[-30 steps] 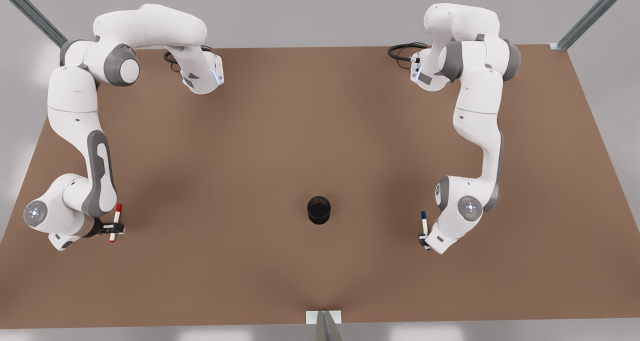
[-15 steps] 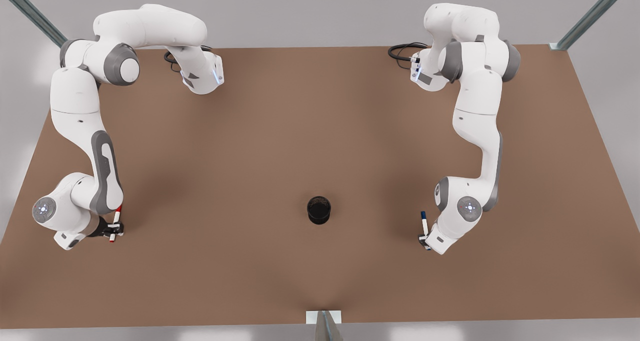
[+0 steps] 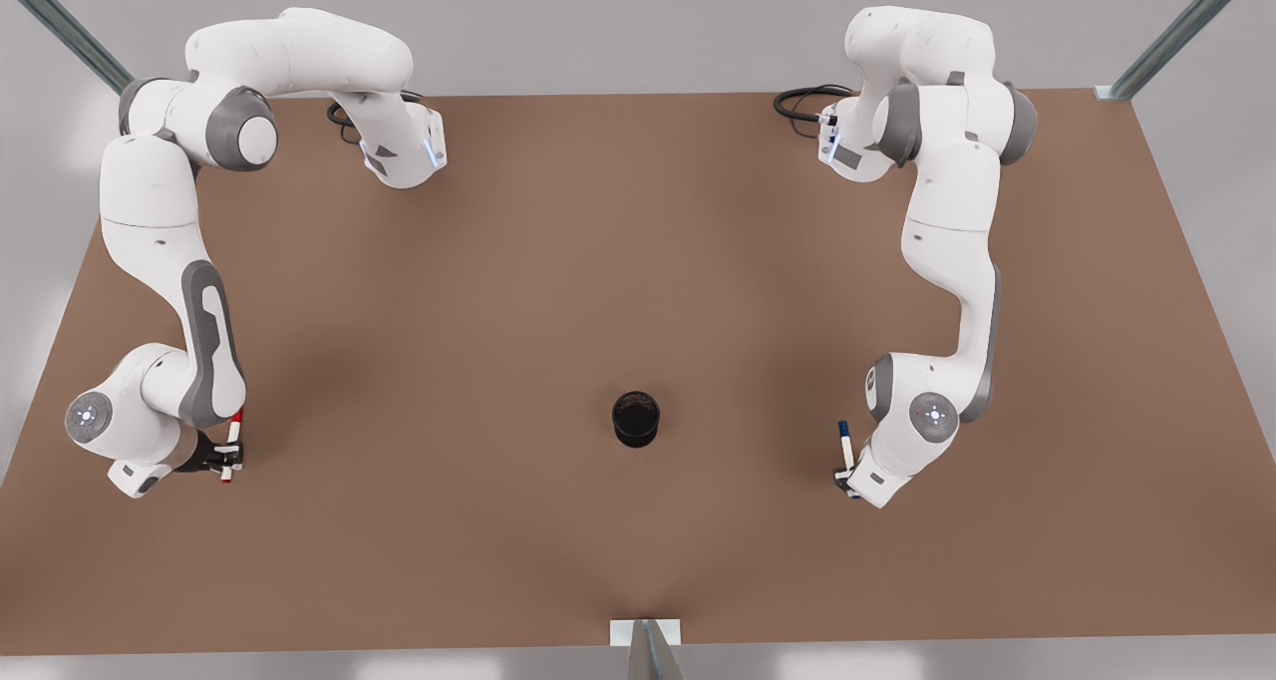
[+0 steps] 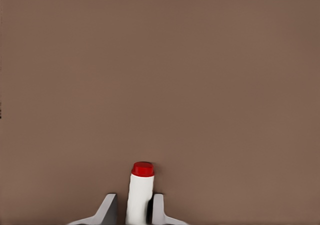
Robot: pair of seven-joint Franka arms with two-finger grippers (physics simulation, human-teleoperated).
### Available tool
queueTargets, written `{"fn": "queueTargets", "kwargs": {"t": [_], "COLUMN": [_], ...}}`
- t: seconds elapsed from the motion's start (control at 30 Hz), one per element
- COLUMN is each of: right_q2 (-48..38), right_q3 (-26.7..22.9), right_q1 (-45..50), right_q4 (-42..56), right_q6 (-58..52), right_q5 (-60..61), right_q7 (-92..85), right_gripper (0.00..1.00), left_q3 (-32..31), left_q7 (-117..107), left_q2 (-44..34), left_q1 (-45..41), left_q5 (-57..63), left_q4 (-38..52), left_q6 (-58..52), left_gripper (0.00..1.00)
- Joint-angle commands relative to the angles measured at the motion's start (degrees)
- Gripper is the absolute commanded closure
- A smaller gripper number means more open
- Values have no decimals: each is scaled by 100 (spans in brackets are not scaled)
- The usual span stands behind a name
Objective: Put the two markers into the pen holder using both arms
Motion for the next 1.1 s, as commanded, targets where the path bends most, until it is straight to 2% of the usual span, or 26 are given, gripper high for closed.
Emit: {"fn": "queueTargets", "kwargs": {"t": [0.0, 0.07, 0.27, 0.37, 0.4, 0.43, 0.47, 0.57, 0.63, 0.7, 0.77, 0.83, 0.87, 0.97, 1.07], "right_q2": [-8, -8, -17, -17, -17, -17, -25, -333, -869, -1589, -1985, -2179, -2223, -2337, -2443], "right_q3": [0, 0, 0, 0, 0, 0, 27, 79, 193, 448, 949, 1362, 1608, 2065, 2698], "right_q1": [2, 2, 19, 10, 10, 10, 28, 124, 221, 458, 459, 459, 467, 467, 511], "right_q4": [10, 19, 10, 1, 10, 19, 45, 309, 309, 300, 273, 230, 238, 230, 186], "right_q6": [-3, -3, -3, 5, 5, -3, -21, -742, -1207, -1972, -2218, -2227, -2192, -2201, -2218], "right_q5": [7, 7, 7, 7, 7, 7, 7, 7, 16, 16, 16, 16, 7, 7, -415], "right_q7": [-195, -195, -186, -195, -230, -221, -204, -151, 50, 833, 1430, 1852, 2020, 2415, 3197], "right_gripper": [57, 62, 67, 67, 72, 73, 73, 74, 74, 74, 74, 73, 73, 73, 73], "left_q3": [-2, -2, -2, -2, -2, -11, -80, -634, -1100, -1741, -2102, -2409, -2559, -2559, -2559], "left_q7": [92, 101, 92, 92, 127, 145, 145, 48, 170, 1479, 3719, 4529, 5154, 5866, 6104], "left_q2": [-6, -15, -278, -919, -1359, -1552, -1728, -1957, -1940, -1869, -1834, -1703, -1544, -1140, -1052], "left_q1": [1, 1, -70, -271, -386, -500, -684, -720, -720, -711, -720, -685, -720, -984, -984], "left_q5": [-69, -69, -78, -69, -52, -51, -78, -368, -377, -526, -1122, -1220, -1528, -1528, -1528], "left_q4": [-1, 7, 8, 8, 8, 16, 139, 333, 745, 834, 825, 816, 781, 685, 544], "left_q6": [-14, -23, -312, -1190, -1806, -2087, -2395, -2405, -2361, -1474, -534, 178, 882, 2305, 2605], "left_gripper": [79, 79, 79, 79, 79, 79, 79, 79, 79, 79, 79, 79, 79, 79, 79]}}
